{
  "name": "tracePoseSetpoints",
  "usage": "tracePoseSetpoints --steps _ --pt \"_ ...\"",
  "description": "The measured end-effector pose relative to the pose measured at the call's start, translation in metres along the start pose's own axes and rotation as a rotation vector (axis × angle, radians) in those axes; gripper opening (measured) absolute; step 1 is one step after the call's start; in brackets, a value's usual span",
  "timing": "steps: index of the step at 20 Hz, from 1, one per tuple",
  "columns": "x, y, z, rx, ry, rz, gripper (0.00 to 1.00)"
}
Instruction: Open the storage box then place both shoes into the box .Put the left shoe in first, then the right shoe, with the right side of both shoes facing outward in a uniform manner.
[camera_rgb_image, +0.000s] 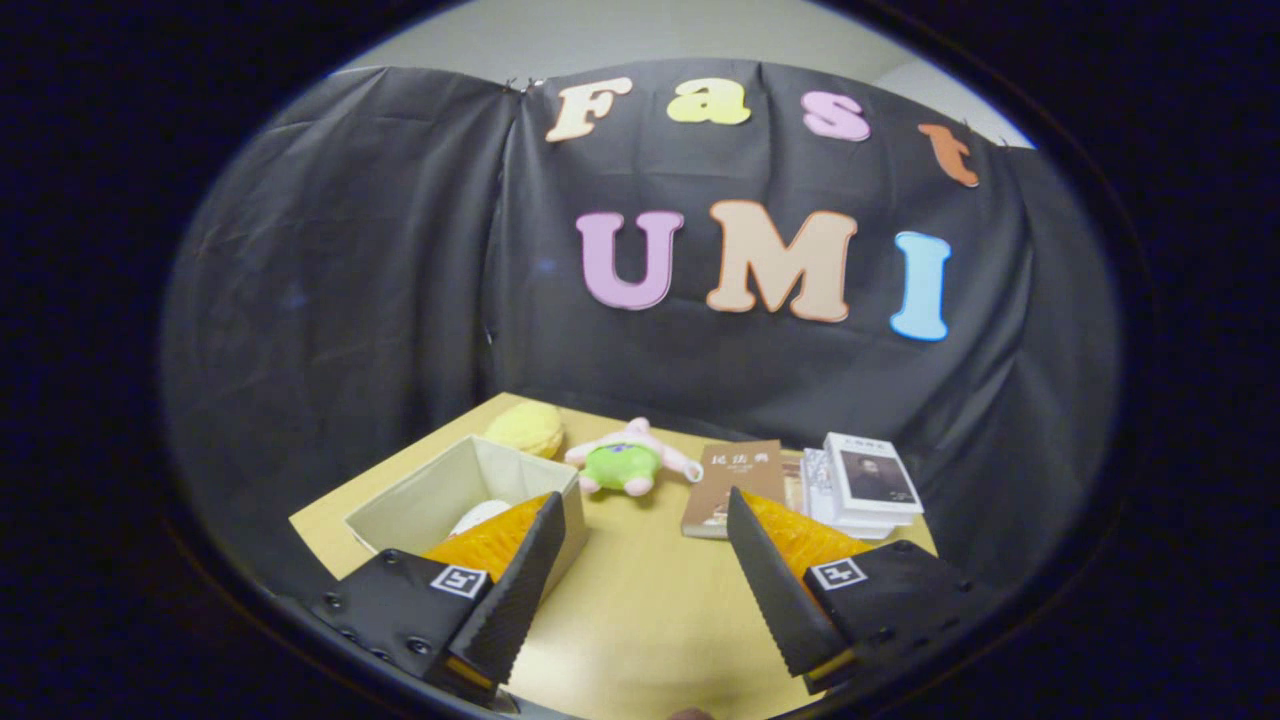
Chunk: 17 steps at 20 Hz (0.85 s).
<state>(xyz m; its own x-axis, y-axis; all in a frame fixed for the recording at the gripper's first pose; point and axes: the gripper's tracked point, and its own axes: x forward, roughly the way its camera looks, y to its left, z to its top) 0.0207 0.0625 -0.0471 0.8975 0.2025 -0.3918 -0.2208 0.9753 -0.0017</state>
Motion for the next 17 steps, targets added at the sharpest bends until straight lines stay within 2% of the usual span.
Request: tracePoseSetpoints --steps 4,8,17 --pt "-0.032 -0.031 0.016 0.057 -0.151 -0.095 1.00" --pt "-0.054 -0.048 0.014 0.095 -0.230 -0.159 1.00" --pt "-0.073 -0.054 0.023 0.104 -0.321 -0.205 1.00"
